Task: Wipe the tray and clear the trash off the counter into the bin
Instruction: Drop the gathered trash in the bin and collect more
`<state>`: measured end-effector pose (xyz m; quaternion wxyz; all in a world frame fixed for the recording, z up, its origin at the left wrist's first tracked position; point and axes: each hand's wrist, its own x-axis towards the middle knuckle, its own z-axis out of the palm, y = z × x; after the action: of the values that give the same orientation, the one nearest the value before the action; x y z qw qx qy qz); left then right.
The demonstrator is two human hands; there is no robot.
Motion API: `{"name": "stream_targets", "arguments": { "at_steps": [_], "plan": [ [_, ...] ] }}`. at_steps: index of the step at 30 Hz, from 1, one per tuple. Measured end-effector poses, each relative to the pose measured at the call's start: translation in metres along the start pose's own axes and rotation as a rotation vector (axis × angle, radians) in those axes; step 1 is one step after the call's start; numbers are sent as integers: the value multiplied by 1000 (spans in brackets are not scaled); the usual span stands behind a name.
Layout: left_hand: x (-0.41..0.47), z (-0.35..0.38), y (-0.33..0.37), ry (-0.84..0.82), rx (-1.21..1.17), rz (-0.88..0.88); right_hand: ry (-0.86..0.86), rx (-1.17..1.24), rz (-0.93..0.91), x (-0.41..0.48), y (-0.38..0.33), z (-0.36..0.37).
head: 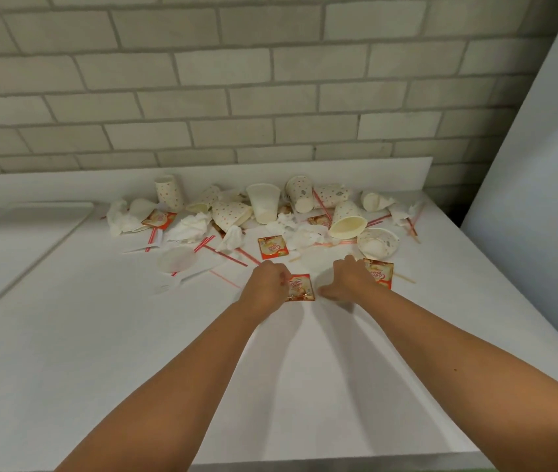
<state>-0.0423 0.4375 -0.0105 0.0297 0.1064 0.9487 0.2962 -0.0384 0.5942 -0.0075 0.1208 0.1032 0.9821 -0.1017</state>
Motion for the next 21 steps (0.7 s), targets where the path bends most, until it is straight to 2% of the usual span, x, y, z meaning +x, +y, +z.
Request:
{"name": "stream_targets", "arguments": {
  "at_steps": [7,13,17,21],
  "plan": [
    [41,24,27,1,11,-5,-62,12,-41,9,17,0],
    [63,43,44,64,77,-68,-31,88,-118,4,34,3],
    [78,56,48,-55,248,-123,-59,124,-188,2,41,2],
    [89,59,49,-107,303,-154,-153,9,-241,-2,48,-2]
  ]
}}
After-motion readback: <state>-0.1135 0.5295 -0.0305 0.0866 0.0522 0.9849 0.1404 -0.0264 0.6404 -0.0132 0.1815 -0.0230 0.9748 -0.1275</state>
